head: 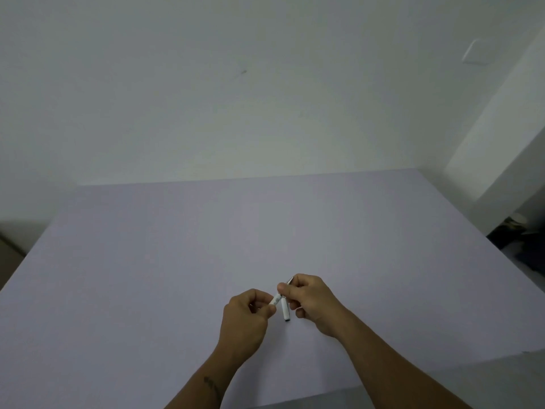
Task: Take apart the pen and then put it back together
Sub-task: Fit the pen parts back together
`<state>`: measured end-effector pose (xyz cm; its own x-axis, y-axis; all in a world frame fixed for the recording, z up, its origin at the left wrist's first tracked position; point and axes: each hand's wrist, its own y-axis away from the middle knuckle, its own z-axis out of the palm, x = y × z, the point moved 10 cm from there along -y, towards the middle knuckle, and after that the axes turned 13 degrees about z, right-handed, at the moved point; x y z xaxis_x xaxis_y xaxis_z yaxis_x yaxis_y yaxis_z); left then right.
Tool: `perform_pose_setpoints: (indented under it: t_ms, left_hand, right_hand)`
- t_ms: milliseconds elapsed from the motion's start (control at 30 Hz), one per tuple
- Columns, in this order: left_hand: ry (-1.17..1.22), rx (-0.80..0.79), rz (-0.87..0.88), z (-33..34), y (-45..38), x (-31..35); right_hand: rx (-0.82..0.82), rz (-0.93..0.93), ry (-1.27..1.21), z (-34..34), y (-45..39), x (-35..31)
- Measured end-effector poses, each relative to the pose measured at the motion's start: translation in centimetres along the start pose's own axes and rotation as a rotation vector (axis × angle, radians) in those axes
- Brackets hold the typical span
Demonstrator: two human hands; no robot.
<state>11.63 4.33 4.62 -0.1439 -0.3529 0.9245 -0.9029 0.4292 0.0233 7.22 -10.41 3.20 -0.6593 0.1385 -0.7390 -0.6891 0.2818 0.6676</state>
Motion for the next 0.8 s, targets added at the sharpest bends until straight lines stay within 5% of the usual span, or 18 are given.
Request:
perform_pose_setpoints:
  t_ms: [167,467,800]
  left_hand:
    - [0.011,0.007,-0.019,-0.34,-0.04,-0.47]
    - [0.010,-0.004,-0.019,-0.15,-0.08,-0.53]
    - [0.002,0.005,-0.018,-0.16,-0.52,-0.53]
  right_hand:
    - [-0.096,0.025,-0.126,0.13,0.25,0.23]
    - [0.046,-0.010,-0.006,-0.35,-0.41,-0.05]
    - [-0.012,-0.009,-0.059,-0.19,-0.51,-0.02]
